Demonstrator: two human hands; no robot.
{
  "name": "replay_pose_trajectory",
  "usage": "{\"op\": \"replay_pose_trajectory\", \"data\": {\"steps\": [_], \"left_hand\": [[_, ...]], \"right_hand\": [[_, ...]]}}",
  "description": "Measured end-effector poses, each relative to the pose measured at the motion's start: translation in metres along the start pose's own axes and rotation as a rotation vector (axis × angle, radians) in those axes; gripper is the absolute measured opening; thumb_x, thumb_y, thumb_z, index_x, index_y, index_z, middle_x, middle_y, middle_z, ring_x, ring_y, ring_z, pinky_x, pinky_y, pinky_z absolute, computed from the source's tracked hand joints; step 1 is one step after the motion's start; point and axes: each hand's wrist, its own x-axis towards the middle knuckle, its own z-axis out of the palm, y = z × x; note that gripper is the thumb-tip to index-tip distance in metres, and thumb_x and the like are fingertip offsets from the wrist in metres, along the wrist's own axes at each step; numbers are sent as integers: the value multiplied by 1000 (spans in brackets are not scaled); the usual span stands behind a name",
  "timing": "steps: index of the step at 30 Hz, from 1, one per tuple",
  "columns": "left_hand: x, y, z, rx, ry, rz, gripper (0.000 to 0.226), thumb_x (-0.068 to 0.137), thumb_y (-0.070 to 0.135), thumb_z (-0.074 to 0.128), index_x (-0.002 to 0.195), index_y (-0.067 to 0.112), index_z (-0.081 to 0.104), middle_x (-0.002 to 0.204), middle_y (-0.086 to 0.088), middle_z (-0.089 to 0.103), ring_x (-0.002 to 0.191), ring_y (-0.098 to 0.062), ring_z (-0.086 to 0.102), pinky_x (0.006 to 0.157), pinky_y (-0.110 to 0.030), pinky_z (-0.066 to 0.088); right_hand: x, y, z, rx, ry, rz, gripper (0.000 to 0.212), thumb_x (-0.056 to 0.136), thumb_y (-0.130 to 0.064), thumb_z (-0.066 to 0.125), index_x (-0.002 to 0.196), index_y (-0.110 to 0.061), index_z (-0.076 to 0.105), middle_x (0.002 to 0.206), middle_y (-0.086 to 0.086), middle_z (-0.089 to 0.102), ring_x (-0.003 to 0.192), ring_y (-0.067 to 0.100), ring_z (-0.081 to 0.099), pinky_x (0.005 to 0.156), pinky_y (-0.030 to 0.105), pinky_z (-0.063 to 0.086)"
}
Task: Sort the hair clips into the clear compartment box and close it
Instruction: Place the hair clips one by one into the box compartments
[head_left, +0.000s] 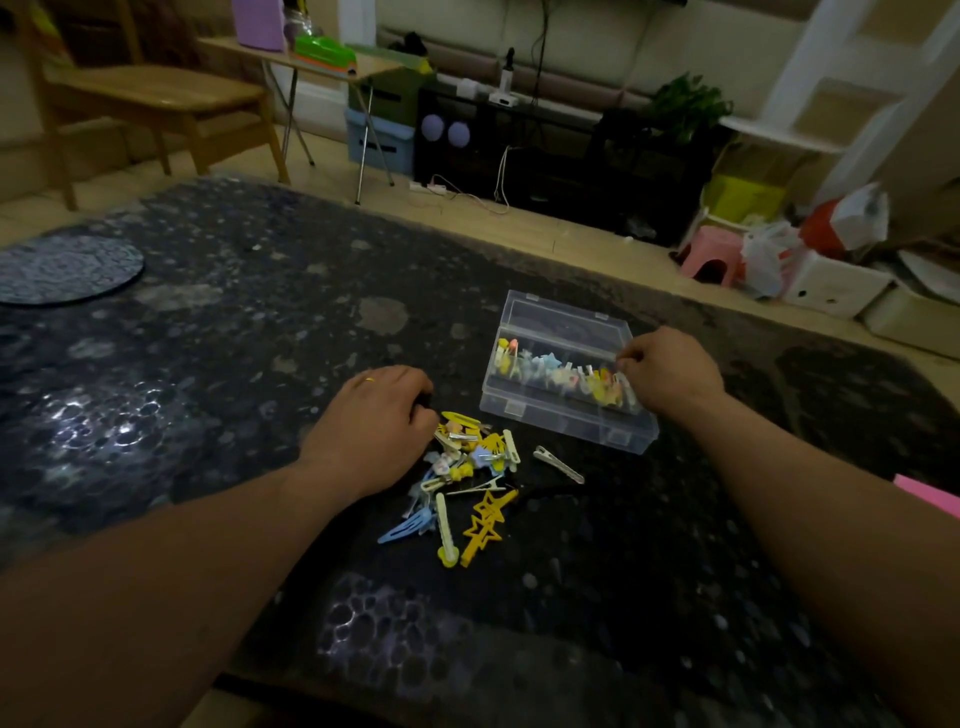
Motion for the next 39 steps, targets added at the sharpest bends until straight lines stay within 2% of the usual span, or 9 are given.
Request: {"op": "replay_pose_trajectory", "data": {"steps": [9,13,16,19,21,27,32,36,39], "left_hand": [[0,1,-1,5,-7,-6,31,95,33,45,118,23,63,119,4,65,110,-17,58,104,-38,40],[0,2,-2,15,1,-8,36,92,33,44,118,21,65,118,1,68,109,-20,60,100,-40,45],[0,3,-3,12,-8,-20,35,94,32,46,121,21,65,121,1,67,112,-20,59,103,-40,44],[-1,2,-4,3,-22,-26,35,94,34,43,121,23,64,121,3,66,112,-17,58,104,-40,44],[-1,2,-4,-4,-26,-26,36,94,34,42,121,23,63,121,4,66,112,-17,57,104,-41,44],[-1,2,-5,1,-34,-26,39,93,36,40,121,22,63,121,3,66,113,-18,57,105,-41,43],[-1,2,-4,-6,-47,-33,37,94,35,40,120,23,63,122,2,65,114,-19,57,107,-41,42],[-1,3,-4,-6,-41,-32,34,96,32,44,122,22,63,123,3,65,116,-18,56,108,-40,39],[-1,3,-4,1,-31,-25,34,96,32,43,122,22,63,122,3,65,114,-17,57,107,-40,41]], "right_hand": [[-36,0,-15,103,146,-102,22,105,-22,61,108,-14,81,104,4,77,81,15,61,74,29,45],[-71,-13,-18,152,185,-220,15,104,-26,64,106,-18,77,98,-3,64,86,12,56,71,27,41],[-94,-26,-12,167,157,-285,13,103,-27,65,109,-22,76,98,-8,62,86,8,57,74,26,44],[-111,-35,-5,206,125,-346,15,103,-28,64,111,-24,76,103,-8,70,90,7,62,82,32,58],[-121,-42,3,244,61,-397,15,104,-27,64,113,-24,75,106,-8,72,93,7,64,86,34,60],[-134,-68,18,287,-44,-502,15,103,-32,64,113,-27,74,105,-11,71,95,7,63,85,37,58],[-134,-83,20,264,-51,-539,19,102,-42,64,115,-31,73,101,-14,60,92,4,55,77,29,51],[-133,-89,22,213,-123,-556,22,99,-53,67,108,-34,70,104,-13,57,96,5,55,80,31,55],[-132,-92,19,235,-144,-539,17,97,-49,71,98,-32,67,100,-12,57,93,6,55,77,29,52]]}}
